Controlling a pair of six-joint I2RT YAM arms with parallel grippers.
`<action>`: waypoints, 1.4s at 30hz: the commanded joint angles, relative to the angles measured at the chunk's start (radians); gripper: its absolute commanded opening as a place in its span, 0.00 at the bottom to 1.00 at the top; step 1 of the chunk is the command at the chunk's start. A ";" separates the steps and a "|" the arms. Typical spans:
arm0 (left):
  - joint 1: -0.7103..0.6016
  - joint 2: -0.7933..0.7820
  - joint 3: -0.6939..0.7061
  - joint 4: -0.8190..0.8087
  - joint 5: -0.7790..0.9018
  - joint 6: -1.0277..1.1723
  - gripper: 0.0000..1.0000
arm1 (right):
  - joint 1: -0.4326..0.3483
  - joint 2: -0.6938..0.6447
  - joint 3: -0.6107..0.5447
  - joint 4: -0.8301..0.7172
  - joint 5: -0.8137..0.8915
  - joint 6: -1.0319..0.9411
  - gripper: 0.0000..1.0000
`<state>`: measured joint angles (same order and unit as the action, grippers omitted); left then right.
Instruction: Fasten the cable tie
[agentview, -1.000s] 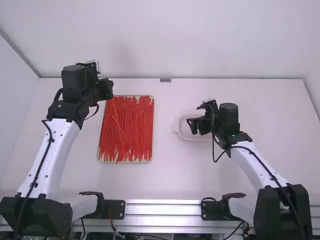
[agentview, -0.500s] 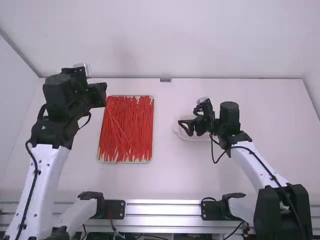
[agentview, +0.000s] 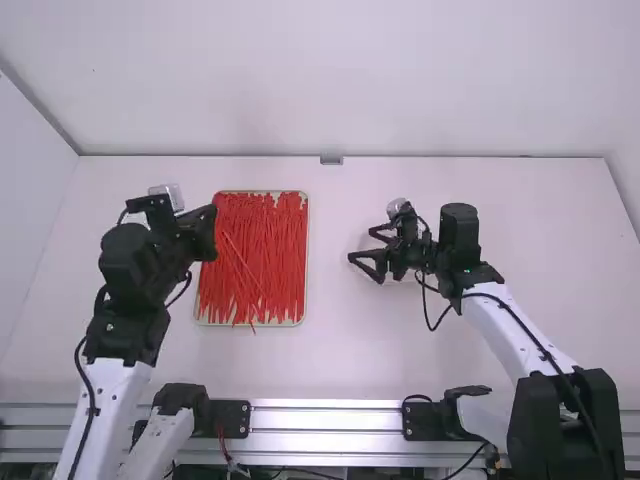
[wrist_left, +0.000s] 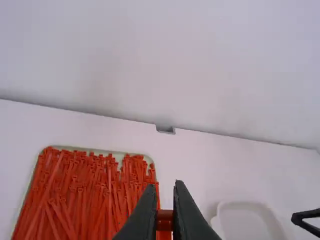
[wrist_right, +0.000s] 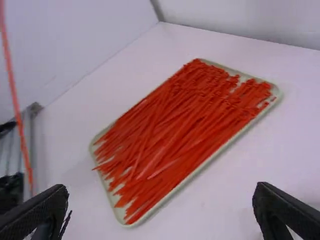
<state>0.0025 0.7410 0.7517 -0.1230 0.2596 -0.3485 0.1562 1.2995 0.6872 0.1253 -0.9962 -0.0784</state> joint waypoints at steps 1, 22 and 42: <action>-0.009 -0.044 -0.060 0.060 0.072 -0.034 0.01 | 0.002 0.006 0.034 0.007 -0.155 -0.001 0.98; -0.179 0.180 -0.109 0.544 0.141 -0.172 0.01 | 0.363 0.006 0.033 0.307 0.287 0.325 0.98; -0.200 0.261 -0.109 0.814 0.171 -0.318 0.01 | 0.544 0.006 0.033 0.399 0.636 0.332 0.91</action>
<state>-0.1894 1.0058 0.6277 0.6815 0.4049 -0.6437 0.6926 1.2995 0.6872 0.5201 -0.3985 0.2584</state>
